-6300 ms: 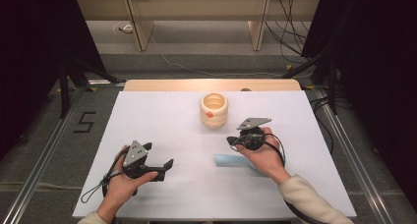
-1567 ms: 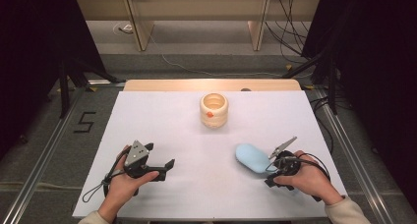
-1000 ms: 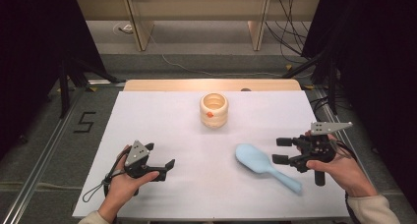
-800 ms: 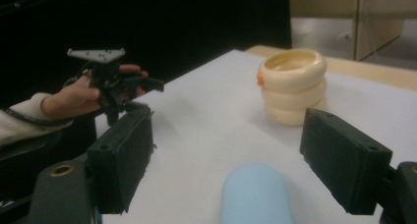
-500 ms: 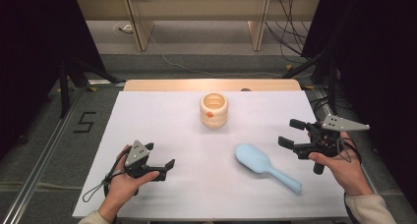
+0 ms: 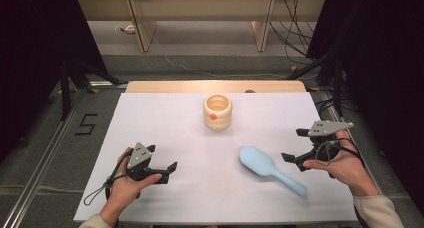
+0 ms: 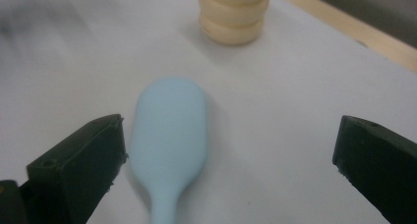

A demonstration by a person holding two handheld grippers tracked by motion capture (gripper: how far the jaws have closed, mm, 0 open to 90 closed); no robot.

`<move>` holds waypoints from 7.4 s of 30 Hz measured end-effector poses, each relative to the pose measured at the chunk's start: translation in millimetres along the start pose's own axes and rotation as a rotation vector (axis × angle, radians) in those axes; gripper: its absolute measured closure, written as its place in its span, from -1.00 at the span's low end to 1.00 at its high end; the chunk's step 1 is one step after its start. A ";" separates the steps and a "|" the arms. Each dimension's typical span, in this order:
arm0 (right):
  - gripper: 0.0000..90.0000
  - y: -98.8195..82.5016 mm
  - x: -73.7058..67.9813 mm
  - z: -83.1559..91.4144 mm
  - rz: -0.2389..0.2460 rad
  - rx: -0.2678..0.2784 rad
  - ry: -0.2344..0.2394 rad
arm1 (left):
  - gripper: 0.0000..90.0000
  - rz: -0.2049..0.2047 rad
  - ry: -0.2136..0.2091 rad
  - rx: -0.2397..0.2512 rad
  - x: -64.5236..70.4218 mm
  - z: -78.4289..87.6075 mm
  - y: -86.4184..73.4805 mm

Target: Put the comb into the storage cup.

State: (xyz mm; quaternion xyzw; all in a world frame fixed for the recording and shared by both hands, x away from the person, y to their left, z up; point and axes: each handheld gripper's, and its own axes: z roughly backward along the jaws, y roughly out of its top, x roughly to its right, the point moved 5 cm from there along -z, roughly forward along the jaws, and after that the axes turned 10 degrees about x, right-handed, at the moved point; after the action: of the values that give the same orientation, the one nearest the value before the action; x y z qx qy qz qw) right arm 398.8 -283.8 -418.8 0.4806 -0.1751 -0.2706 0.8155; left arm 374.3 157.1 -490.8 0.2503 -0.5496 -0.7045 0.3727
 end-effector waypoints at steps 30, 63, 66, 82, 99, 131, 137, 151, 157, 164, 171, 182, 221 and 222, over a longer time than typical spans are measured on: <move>-0.57 -52.3 -39.1 -64.1 0.044 -0.756 0.087 | -0.95 0.000 -0.007 0.001 0.3 -0.9 0.1; 0.18 -54.6 -40.4 -75.5 0.088 -0.845 0.079 | -0.93 0.003 -0.007 0.003 0.7 -0.6 0.3; 0.22 -54.5 -41.0 -75.9 0.086 -0.847 0.079 | -0.93 0.004 -0.007 0.003 0.8 -0.6 0.2; 0.54 -53.9 -46.4 -76.5 0.062 -0.859 0.052 | -0.92 0.003 -0.009 0.003 0.9 -0.3 0.5; 0.56 -54.4 -46.6 -73.1 0.054 -0.831 0.042 | -0.92 0.003 -0.011 0.004 0.6 0.0 0.6; 0.57 -42.7 -49.3 -64.7 0.037 -0.738 0.025 | -0.92 0.008 -0.004 0.008 0.1 0.1 1.0; 0.57 -34.8 -50.2 -62.6 0.036 -0.686 0.005 | -0.92 0.007 -0.003 0.008 -0.1 0.3 1.0; 0.57 -25.3 -47.4 -65.0 0.043 -0.525 -0.020 | -0.92 0.006 -0.001 0.009 -0.4 0.6 1.0; 0.57 -23.1 -46.8 -65.2 0.045 -0.494 -0.034 | -0.92 0.006 -0.001 0.010 -0.4 0.5 1.1; 0.57 -17.7 -43.7 -64.8 0.055 -0.439 -0.055 | -0.92 0.005 -0.001 0.010 -0.5 0.6 1.1; 0.57 -12.4 -42.2 -65.2 0.045 -0.379 -0.081 | -0.92 0.006 -0.001 0.008 -0.5 0.4 1.0; 0.57 -9.4 -40.4 -65.6 0.040 -0.340 -0.102 | -0.91 0.007 -0.001 0.009 -0.6 0.4 0.9; 0.57 1.6 -38.4 -66.6 0.019 -0.201 -0.167 | -0.91 0.007 -0.001 0.011 -0.8 0.5 1.2; 0.57 1.7 -38.5 -66.7 0.017 -0.199 -0.167 | -0.91 0.007 -0.002 0.010 -0.8 0.5 1.1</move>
State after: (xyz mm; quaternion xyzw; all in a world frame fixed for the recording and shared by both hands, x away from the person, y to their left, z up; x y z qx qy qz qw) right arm 405.2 -213.7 -450.1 0.3718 -0.2189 -0.3189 0.8439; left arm 374.6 157.9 -489.6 0.2497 -0.5544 -0.7006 0.3735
